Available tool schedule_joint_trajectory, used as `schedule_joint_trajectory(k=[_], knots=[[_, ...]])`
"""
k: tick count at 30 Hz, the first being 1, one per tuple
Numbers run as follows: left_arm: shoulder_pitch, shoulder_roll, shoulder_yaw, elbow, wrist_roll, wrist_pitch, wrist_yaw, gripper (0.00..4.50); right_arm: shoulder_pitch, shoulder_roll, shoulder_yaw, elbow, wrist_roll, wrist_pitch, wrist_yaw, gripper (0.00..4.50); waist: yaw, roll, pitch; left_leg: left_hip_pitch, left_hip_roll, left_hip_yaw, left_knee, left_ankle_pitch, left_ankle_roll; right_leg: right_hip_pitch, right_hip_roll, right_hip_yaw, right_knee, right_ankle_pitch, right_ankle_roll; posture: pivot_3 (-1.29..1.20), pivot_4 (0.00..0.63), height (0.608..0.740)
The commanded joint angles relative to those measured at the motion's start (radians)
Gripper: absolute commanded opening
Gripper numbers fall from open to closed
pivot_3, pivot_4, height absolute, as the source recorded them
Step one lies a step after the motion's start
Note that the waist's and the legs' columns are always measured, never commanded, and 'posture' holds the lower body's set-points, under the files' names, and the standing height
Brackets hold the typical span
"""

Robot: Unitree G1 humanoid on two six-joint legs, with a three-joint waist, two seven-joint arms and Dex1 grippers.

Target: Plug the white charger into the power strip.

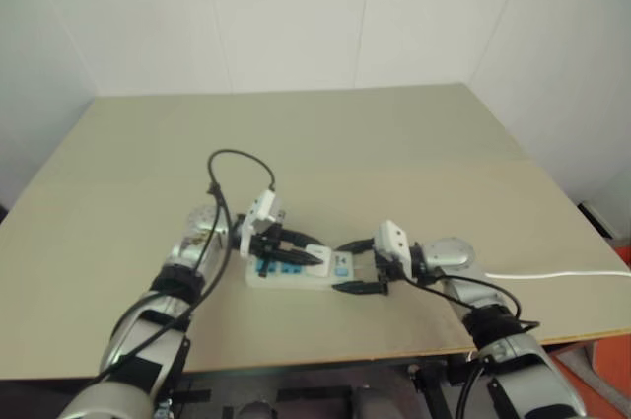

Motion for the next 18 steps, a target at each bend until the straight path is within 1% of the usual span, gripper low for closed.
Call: schedule_joint_trajectory(k=[1,3,8,11,15,18], knots=[[-0.001,0.001,0.001,-0.008,0.057,-0.013,0.009,0.99,0.015,0.005,0.035,-0.007,-0.025,-0.008,0.013,3.39,0.000,0.000,0.000,0.000,0.000,0.000,0.000,0.000,0.000,0.000,0.000,0.000,0.000,0.000,0.000,0.00,0.150,0.740],[0.004,0.003,-0.008,-0.019,0.081,0.009,0.040,0.99,0.014,0.004,0.034,-0.005,-0.025,-0.010,0.012,3.39,0.001,0.000,0.000,0.000,0.000,0.000,0.000,0.000,0.000,0.001,0.000,0.000,0.000,0.000,0.000,0.00,0.150,0.740],[0.032,0.016,-0.010,-0.081,0.096,0.068,0.051,0.99,0.012,0.003,0.034,0.003,-0.029,-0.018,0.011,3.39,0.001,0.000,0.000,0.001,0.000,0.000,0.000,0.000,0.000,0.001,0.000,0.000,-0.001,0.000,0.000,0.00,0.150,0.740],[0.061,0.025,-0.006,-0.138,0.098,0.104,0.075,0.99,0.012,0.004,0.034,0.004,-0.030,-0.022,0.010,3.39,0.000,0.000,-0.001,0.001,0.000,0.000,0.000,0.000,0.000,0.001,0.000,0.000,-0.001,0.000,0.000,0.00,0.150,0.740],[0.114,0.037,-0.004,-0.245,0.113,0.178,0.160,0.99,0.014,0.005,0.032,0.005,-0.030,-0.028,0.005,3.39,0.000,0.000,-0.001,0.002,0.000,0.000,-0.001,0.000,0.000,0.001,0.000,0.000,-0.001,0.000,0.000,0.00,0.150,0.740],[0.164,0.054,-0.003,-0.325,0.107,0.229,0.193,0.99,0.016,0.005,0.031,0.008,-0.031,-0.033,0.002,3.39,0.001,0.000,-0.001,0.002,0.000,0.000,-0.001,0.000,0.000,0.002,0.000,0.000,-0.001,0.000,0.000,0.00,0.150,0.740]])
